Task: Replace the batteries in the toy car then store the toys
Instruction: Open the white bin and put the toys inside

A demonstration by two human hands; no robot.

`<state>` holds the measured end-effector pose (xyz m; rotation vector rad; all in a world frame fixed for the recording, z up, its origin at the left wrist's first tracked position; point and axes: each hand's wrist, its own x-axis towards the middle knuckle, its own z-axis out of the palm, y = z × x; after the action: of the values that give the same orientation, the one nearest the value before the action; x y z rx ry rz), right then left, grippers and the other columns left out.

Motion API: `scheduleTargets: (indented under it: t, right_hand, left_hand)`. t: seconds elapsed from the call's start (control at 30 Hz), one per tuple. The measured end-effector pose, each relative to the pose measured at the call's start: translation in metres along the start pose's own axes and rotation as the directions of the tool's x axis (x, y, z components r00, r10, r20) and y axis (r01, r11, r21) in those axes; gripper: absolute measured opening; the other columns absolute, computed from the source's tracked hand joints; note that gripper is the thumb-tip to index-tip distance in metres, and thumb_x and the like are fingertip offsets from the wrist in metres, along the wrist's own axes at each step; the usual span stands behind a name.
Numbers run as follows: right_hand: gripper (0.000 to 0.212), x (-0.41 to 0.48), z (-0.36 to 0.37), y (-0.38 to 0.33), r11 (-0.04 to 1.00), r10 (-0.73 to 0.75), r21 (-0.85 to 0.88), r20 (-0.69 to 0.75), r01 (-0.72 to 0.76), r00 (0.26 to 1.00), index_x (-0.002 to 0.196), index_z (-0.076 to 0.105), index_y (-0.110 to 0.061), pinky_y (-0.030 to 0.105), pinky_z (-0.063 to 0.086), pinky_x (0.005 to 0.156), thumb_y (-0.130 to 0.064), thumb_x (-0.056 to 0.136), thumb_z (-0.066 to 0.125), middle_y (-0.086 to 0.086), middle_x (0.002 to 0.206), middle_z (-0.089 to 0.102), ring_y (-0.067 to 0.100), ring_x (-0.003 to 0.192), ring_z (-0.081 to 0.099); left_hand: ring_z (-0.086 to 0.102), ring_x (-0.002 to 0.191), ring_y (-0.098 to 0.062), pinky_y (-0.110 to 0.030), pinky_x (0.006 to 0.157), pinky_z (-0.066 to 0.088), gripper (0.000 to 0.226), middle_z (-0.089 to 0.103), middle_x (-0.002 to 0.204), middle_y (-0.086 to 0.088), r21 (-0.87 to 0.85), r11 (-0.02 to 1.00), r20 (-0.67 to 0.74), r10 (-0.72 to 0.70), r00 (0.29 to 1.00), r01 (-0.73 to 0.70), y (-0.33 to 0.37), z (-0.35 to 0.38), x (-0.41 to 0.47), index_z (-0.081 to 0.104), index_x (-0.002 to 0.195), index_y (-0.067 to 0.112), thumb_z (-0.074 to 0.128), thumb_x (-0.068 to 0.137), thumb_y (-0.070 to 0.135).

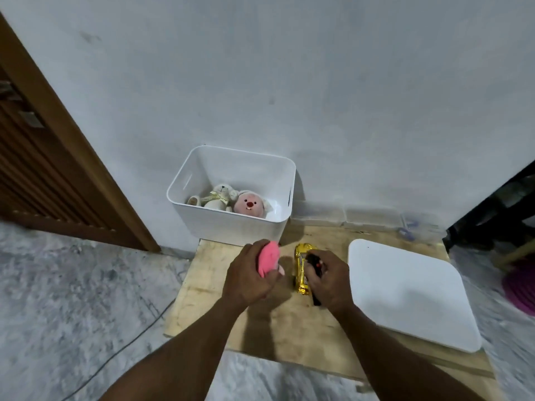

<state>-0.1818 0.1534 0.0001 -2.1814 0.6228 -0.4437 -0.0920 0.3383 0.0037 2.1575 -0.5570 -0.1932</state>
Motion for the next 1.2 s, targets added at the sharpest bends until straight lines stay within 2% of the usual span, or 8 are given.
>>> scheduleTargets:
  t: [0.2, 0.37, 0.47, 0.57, 0.7, 0.87, 0.93, 1.2]
  right_hand:
    - [0.029, 0.085, 0.012, -0.108, 0.964, -0.138, 0.200, -0.181, 0.174, 0.974, 0.106, 0.073, -0.019, 0.008, 0.046, 0.068, -0.026, 0.079, 0.074, -0.007, 0.095, 0.070, 0.004, 0.075, 0.062]
    - [0.030, 0.160, 0.034, -0.152, 0.978, 0.043, 0.206, -0.040, -0.034, 0.998, 0.105, 0.072, -0.023, 0.019, 0.048, 0.081, -0.038, 0.079, 0.074, -0.008, 0.100, 0.069, 0.010, 0.092, 0.064]
    - [0.028, 0.191, 0.055, -0.159, 0.995, 0.084, 0.058, 0.060, -0.087, 0.995, 0.092, 0.074, -0.024, 0.033, 0.056, 0.082, -0.044, 0.073, 0.074, -0.003, 0.092, 0.071, 0.017, 0.090, 0.067]
    - [0.024, 0.207, 0.073, -0.159, 0.994, 0.102, -0.049, 0.119, -0.096, 0.988, 0.084, 0.074, -0.020, 0.039, 0.059, 0.079, -0.042, 0.073, 0.075, 0.001, 0.083, 0.070, 0.024, 0.084, 0.068]
    - [0.029, 0.216, 0.097, -0.156, 0.985, 0.148, -0.111, 0.145, -0.132, 0.978, 0.085, 0.073, -0.016, 0.039, 0.061, 0.074, -0.044, 0.074, 0.074, 0.008, 0.092, 0.069, 0.026, 0.079, 0.067]
    - [0.069, 0.220, 0.117, -0.150, 0.961, 0.228, -0.210, 0.229, -0.181, 0.946, 0.136, 0.056, -0.020, 0.048, 0.058, 0.088, -0.061, 0.081, 0.065, 0.010, 0.138, 0.050, 0.034, 0.114, 0.062]
    - [0.074, 0.219, 0.117, -0.147, 0.954, 0.253, -0.223, 0.234, -0.202, 0.939, 0.142, 0.049, -0.022, 0.049, 0.057, 0.091, -0.063, 0.082, 0.062, 0.009, 0.144, 0.044, 0.034, 0.119, 0.059]
    - [0.039, 0.209, 0.078, -0.131, 0.976, 0.111, -0.198, 0.078, -0.093, 0.991, 0.116, 0.067, -0.026, 0.029, 0.046, 0.083, -0.054, 0.090, 0.058, -0.002, 0.099, 0.072, 0.018, 0.101, 0.061]
  left_hand:
    - [0.064, 0.105, -0.016, -0.037, 0.087, 0.055, 0.059, 0.063, 0.118, 0.008, 0.006, 0.996, -0.287, 0.082, 0.954, -0.084, 0.021, -0.082, 0.083, 0.054, 0.131, 0.034, 0.072, 0.076, 0.043]
    - [0.069, 0.089, -0.018, -0.041, 0.070, 0.060, 0.056, 0.062, 0.105, 0.011, 0.059, 0.992, -0.211, -0.099, 0.973, 0.114, 0.019, -0.137, 0.157, 0.053, 0.116, 0.051, 0.069, 0.062, 0.055]
    - [0.071, 0.080, -0.020, -0.041, 0.059, 0.061, 0.058, 0.063, 0.097, 0.010, 0.100, 0.979, -0.136, -0.164, 0.977, 0.178, 0.001, -0.146, 0.186, 0.055, 0.105, 0.049, 0.073, 0.050, 0.055]
    - [0.068, 0.083, -0.021, -0.041, 0.066, 0.061, 0.062, 0.062, 0.101, 0.006, 0.200, 0.961, -0.103, -0.171, 0.980, 0.189, -0.007, -0.147, 0.198, 0.056, 0.113, 0.041, 0.074, 0.054, 0.050]
    - [0.068, 0.088, -0.025, -0.040, 0.075, 0.060, 0.062, 0.059, 0.104, 0.003, 0.252, 0.947, -0.059, -0.190, 0.980, 0.199, -0.017, -0.140, 0.208, 0.054, 0.118, 0.036, 0.074, 0.060, 0.046]
    - [0.056, 0.122, -0.030, -0.038, 0.094, 0.049, 0.076, 0.055, 0.133, -0.005, 0.386, 0.893, -0.042, -0.232, 0.972, 0.230, -0.031, -0.134, 0.218, 0.039, 0.146, 0.034, 0.064, 0.077, 0.050]
    - [0.052, 0.127, -0.030, -0.039, 0.099, 0.045, 0.075, 0.051, 0.139, -0.007, 0.404, 0.880, -0.028, -0.261, 0.965, 0.250, -0.037, -0.135, 0.219, 0.034, 0.150, 0.030, 0.060, 0.082, 0.049]
    - [0.059, 0.117, -0.028, -0.036, 0.092, 0.048, 0.057, 0.058, 0.129, -0.006, 0.378, 0.886, -0.010, -0.288, 0.958, 0.270, -0.028, -0.125, 0.212, 0.047, 0.140, 0.029, 0.061, 0.085, 0.037]
